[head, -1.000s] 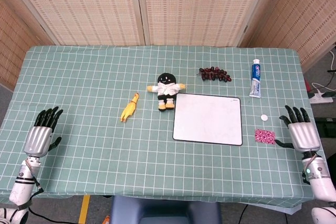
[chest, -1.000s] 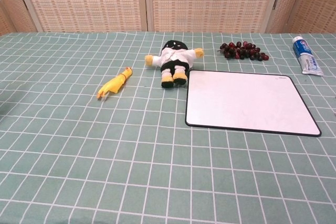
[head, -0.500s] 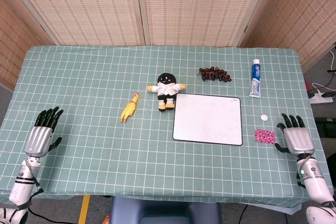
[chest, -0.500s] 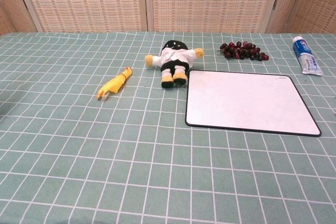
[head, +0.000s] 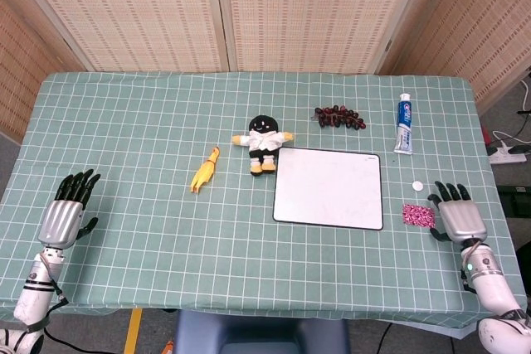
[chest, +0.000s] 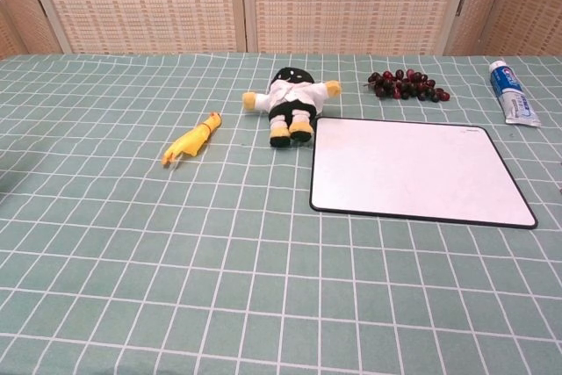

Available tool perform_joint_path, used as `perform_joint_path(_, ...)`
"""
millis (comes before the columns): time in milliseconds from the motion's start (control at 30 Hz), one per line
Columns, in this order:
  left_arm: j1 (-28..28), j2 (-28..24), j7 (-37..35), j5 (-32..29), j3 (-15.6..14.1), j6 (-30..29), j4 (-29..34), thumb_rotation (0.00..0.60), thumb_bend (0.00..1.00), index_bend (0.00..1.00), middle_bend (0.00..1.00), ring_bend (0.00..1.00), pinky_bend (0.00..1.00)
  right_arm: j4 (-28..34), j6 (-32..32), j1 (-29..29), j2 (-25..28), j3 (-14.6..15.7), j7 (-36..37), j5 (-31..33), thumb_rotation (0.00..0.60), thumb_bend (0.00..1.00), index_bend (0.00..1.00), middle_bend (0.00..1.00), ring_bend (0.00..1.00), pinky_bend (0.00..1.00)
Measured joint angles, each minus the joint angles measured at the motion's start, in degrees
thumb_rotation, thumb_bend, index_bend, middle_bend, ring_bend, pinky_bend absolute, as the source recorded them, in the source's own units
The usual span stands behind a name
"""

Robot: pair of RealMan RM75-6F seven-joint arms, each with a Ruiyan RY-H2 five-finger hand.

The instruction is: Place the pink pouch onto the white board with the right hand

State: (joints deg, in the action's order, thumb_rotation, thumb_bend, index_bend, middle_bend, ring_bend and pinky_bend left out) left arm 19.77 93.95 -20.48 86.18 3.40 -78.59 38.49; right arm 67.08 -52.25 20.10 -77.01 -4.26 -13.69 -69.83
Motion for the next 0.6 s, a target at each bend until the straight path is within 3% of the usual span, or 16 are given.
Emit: perform_joint_path(600,0.2,-0.1,-0.5,0.0,-0.1,0.8,0.0,0.6,0.22,0.0,0.0,0.0,0.0,-1.0,2.0,1.0,-0.3,0.4,5.5,-0.7,0.549,0.29,0.28,0.0,0.0,0.0)
